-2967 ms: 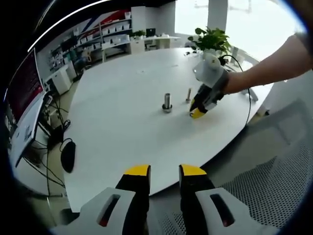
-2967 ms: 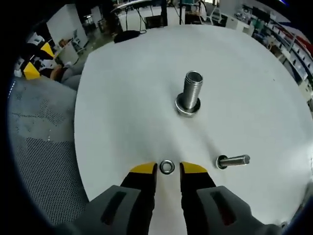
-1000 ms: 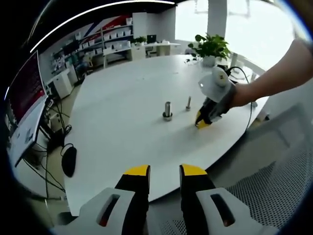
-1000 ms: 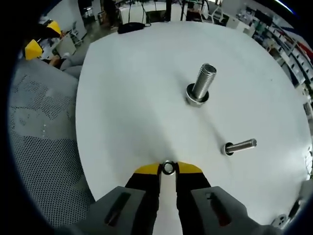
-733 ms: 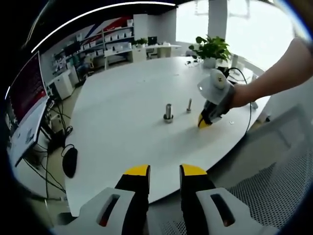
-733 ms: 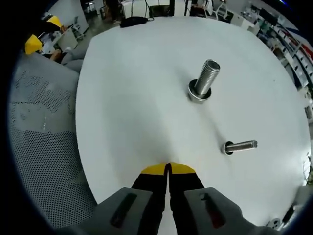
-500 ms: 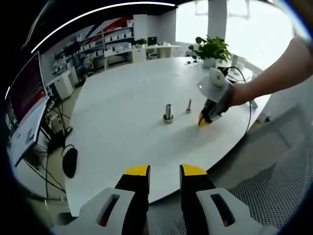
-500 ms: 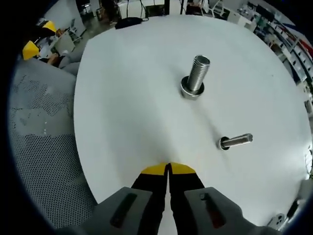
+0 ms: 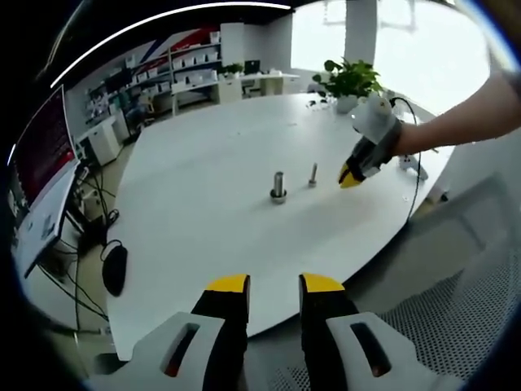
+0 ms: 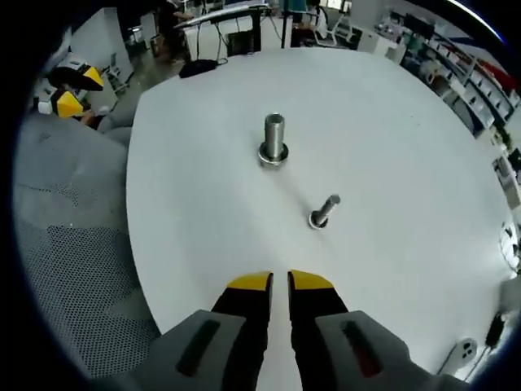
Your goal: Place the washer onto the threaded stud by aligning its center hole with the stud, sliding it down to the base, and recovering from edge contact or off-axis alignment until the washer reaches the visible bottom stop.
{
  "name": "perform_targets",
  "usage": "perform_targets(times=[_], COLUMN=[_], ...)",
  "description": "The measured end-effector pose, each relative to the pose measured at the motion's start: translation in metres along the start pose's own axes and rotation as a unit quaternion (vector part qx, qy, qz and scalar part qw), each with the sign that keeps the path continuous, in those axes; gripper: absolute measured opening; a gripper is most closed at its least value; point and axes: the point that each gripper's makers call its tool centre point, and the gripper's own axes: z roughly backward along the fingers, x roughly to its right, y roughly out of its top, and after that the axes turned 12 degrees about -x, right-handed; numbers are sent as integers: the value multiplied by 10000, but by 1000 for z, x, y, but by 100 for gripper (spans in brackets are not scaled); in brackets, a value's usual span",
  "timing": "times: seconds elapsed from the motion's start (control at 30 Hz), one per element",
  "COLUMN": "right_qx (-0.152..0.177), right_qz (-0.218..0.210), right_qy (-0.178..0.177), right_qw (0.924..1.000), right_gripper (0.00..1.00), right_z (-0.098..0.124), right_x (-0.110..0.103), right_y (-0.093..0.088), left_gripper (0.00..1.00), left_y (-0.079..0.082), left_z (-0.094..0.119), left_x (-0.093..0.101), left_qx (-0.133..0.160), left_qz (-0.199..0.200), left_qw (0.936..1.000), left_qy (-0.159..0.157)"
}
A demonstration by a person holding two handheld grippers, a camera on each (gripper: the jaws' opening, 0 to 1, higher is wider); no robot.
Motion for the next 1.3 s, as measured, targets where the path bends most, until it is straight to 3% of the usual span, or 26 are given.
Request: perform_targets(times=[0.17,0.37,0.53,0.67,0.8,1.3], right_qx=[-41,-162,-12,-122,-257,-718], right_qz=[-292,-383,-632,-744,-850,-751], right_qy=[-66,-44,-4,79,174,291], right_qw=[9995,9991,9980,9971,9959,9942], right_gripper=[17,21,22,23,25,23], right_z=[6,16,31,32,30,24], right_x=[23,32,24,11,-5,-23], right_y=[-38,-84,-120,-153,-175,-201], left_gripper=[22,22,22,23,24,25], left_y=[-1,-4,-3,-8,-6,-13], left_z=[-1,-4,-2,-6,-4,-8], left_x=[1,2,0,3,0,2], left_qx=[-35,-167,-130,-300,-236,-470], left_qz=[-13,-16,36,16,130,85], left_qw=[10000,9998,9999,9995,9996,9989], left_qy=[-38,-48,-25,-102,-30,-39])
